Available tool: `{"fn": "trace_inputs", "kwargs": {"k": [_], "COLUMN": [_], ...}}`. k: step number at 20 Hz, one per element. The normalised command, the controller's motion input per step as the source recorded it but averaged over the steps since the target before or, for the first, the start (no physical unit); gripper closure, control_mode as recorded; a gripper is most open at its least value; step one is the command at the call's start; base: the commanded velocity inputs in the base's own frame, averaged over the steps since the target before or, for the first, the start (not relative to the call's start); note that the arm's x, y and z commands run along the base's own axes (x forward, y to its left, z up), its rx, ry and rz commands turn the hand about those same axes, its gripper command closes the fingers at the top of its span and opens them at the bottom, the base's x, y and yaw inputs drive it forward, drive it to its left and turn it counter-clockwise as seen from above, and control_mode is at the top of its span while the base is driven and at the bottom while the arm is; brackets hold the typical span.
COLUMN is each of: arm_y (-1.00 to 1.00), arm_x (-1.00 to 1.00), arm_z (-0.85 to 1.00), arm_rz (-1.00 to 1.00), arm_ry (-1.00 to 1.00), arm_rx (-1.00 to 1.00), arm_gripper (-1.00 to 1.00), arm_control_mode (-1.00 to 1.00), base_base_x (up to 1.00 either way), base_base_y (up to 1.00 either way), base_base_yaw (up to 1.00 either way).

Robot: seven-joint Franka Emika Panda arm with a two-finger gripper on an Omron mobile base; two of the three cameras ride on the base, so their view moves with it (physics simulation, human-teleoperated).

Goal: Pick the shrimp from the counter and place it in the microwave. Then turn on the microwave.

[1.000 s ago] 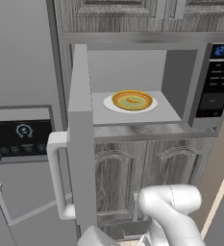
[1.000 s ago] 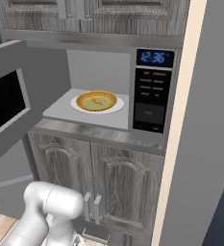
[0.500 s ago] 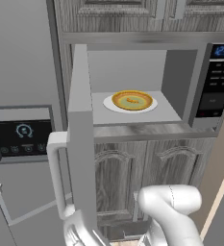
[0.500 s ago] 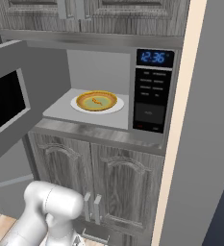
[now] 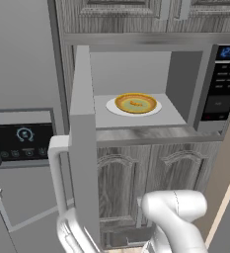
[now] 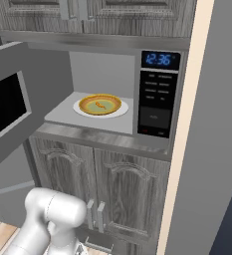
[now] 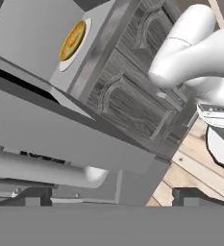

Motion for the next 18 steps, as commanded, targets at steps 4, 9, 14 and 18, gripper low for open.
{"fn": "trace_inputs", "kwargs": {"k": [4,9,14,18], "arm_y": [0.18,0.18,0.19,0.15], "arm_x": [0.19,0.24,0.15,0.02], "arm_z": [-0.19,-0.17,-0.14,-0.11], "arm_rz": [-0.04,-0.07,-0.06,-0.09], "arm_ry": [0.00,0.00,0.00,0.00], "arm_rx": [0.07,0.07,0.08,0.06], "arm_gripper": [-1.00,-1.00,-1.00,-1.00], "arm_control_mode": [-1.00,-1.00,-1.00,-1.00], "base_base_x": [0.00,0.00,0.00,0.00], "base_base_y": [0.00,0.00,0.00,0.00], "base_base_yaw": [0.00,0.00,0.00,0.00]}}
